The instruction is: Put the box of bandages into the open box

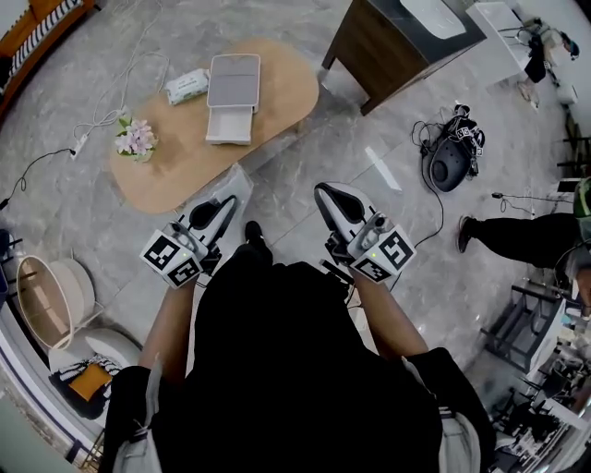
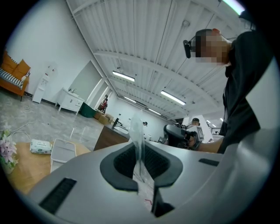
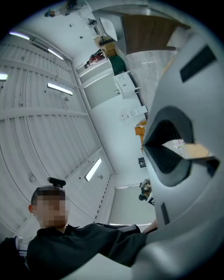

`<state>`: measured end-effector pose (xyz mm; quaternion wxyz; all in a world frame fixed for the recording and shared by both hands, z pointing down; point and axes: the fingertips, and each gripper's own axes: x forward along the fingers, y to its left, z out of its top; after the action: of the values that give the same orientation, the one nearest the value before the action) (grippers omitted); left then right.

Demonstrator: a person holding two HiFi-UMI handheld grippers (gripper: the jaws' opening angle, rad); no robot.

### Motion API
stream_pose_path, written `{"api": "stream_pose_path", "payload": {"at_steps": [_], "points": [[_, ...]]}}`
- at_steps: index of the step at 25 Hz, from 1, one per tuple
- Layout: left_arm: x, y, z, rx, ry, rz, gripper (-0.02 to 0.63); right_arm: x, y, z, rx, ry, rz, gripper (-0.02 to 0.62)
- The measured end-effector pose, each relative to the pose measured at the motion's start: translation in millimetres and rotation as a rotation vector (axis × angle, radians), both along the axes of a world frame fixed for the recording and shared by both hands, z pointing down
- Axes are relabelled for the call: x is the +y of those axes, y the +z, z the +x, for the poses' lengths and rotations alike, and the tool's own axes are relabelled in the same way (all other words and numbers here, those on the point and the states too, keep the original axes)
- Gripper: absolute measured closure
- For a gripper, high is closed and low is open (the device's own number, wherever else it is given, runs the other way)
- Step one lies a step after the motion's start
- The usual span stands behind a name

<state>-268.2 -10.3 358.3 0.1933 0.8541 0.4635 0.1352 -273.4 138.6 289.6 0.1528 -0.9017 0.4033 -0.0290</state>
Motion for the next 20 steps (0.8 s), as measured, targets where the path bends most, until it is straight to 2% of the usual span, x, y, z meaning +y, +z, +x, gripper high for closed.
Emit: {"api": "stream_pose_path", "payload": {"at_steps": [6, 10, 13, 15, 20], "points": [[4.8, 11.9, 41.7, -0.006, 0.015, 0.008, 0.571, -1.0, 0.3, 37.6, 0.005, -0.007, -0.022, 0.584], [6.3, 12.6, 67.0, -0.026, -0.045, 0.008, 0.571, 2.1, 6.1, 58.0, 0.004, -0.075, -0.06, 0.584], [12.2, 17.7, 80.4, -0.033, -0.075, 0.042, 0.571, 5.0, 14.4, 82.4, 0.015, -0.137, -0.083, 0.584], [14.3, 19.5, 93.1, -0.036, -0.126, 0.055, 0.571, 6.8, 16.2, 102.4, 0.029, -0.191, -0.089, 0.584], [31.0, 11.5, 134.6, -0.059, -0.279, 0.022, 0.571, 27.3, 8.2, 161.0, 0.098, -0.326, -0.101, 0.584]]}}
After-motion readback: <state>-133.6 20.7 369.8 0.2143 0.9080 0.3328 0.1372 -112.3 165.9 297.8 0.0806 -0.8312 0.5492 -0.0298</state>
